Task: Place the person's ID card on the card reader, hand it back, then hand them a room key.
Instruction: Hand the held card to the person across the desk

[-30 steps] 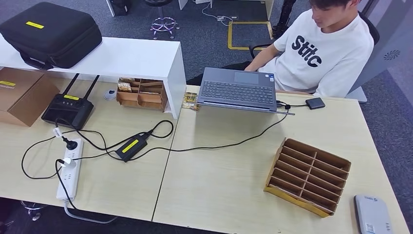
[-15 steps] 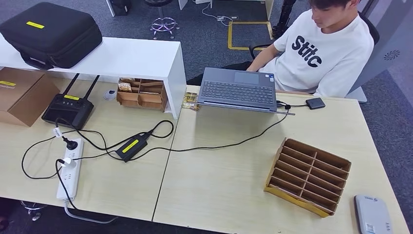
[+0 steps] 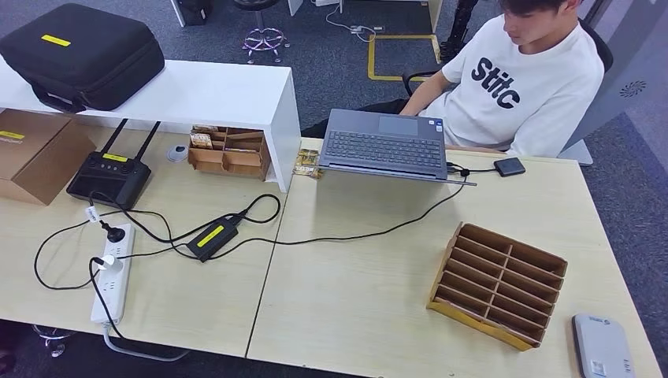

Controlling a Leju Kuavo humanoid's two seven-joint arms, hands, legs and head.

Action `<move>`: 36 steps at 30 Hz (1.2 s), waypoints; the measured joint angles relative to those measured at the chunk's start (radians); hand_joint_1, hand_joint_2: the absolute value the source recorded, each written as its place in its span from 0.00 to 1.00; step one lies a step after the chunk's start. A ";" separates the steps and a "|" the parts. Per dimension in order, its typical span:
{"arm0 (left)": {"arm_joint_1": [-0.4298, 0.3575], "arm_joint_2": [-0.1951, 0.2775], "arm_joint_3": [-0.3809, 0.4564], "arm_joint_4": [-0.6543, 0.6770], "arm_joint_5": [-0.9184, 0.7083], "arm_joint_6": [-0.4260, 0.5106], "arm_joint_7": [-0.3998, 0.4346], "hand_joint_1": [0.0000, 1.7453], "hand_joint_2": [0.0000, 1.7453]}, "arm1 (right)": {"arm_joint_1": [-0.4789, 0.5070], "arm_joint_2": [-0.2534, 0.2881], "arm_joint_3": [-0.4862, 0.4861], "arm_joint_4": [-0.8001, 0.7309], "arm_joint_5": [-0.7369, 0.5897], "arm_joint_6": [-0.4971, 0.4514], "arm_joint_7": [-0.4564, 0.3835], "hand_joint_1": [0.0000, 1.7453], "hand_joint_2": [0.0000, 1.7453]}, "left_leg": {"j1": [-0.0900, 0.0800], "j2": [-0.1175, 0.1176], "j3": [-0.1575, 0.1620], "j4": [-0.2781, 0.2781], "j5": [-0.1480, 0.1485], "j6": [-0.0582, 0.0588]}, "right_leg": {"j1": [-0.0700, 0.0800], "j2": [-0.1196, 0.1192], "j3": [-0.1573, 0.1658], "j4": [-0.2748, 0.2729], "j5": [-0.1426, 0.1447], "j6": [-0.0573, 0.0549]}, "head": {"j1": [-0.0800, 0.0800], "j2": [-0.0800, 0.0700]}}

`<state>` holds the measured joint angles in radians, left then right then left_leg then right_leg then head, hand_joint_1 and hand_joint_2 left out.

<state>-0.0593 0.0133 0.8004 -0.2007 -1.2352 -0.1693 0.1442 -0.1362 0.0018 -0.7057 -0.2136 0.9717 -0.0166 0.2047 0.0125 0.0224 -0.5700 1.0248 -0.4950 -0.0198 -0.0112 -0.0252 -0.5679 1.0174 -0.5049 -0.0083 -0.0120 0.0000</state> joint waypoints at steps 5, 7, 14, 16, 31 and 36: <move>-0.005 -0.022 0.000 0.000 0.022 0.366 -0.066 0.00 0.00 | 0.023 0.003 -0.005 0.003 -0.022 0.102 -0.075 0.00 1.00 | 0.000 -0.001 0.000 0.000 0.000 0.000 | 0.000 -0.001 0.001 0.000 0.000 0.000 | 0.000 0.000; -0.008 -0.028 0.001 0.000 0.028 0.362 -0.070 0.00 0.00 | 0.039 0.006 -0.005 0.006 -0.012 0.134 -0.089 0.00 1.00 | 0.000 -0.001 0.000 0.000 0.000 0.000 | 0.000 -0.001 0.000 0.000 0.000 0.000 | -0.001 0.000; -0.002 -0.010 -0.007 0.000 -0.025 -0.017 0.023 0.00 0.00 | 0.017 0.003 -0.005 -0.004 0.008 -0.044 -0.017 0.00 1.00 | 0.000 0.001 -0.001 0.000 0.000 0.000 | 0.000 0.001 0.000 0.000 0.000 0.000 | 0.000 0.000; 0.001 -0.005 -0.009 0.000 -0.029 0.022 0.026 0.00 0.00 | 0.002 0.001 -0.005 -0.006 -0.001 -0.044 -0.008 0.00 1.00 | 0.000 0.000 0.000 0.000 0.000 0.000 | 0.000 0.000 0.000 0.000 0.000 0.000 | 0.000 0.000; 0.001 -0.005 0.000 0.000 0.010 -0.067 0.037 0.00 0.00 | -0.003 0.011 -0.003 -0.008 0.030 -0.043 -0.036 0.00 0.00 | 0.000 0.000 -0.001 0.000 0.000 0.000 | 0.000 0.000 0.000 0.000 0.000 0.001 | 0.000 0.000; 0.002 -0.004 0.002 0.000 0.022 0.150 0.018 0.00 0.00 | -0.014 0.011 -0.002 -0.007 0.017 0.065 -0.047 0.00 0.00 | 0.000 -0.001 0.000 0.000 0.000 0.000 | 0.000 -0.001 0.001 0.000 0.000 0.001 | 0.000 0.000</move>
<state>-0.0577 0.0091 0.8020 -0.2007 -1.2127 -0.0188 0.1623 -0.1504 0.0130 -0.7082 -0.2202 0.9889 0.0487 0.1576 0.0125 0.0210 -0.5698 1.0251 -0.4950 -0.0197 -0.0115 -0.0264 -0.5670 1.0175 -0.5053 -0.0075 -0.0122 0.0000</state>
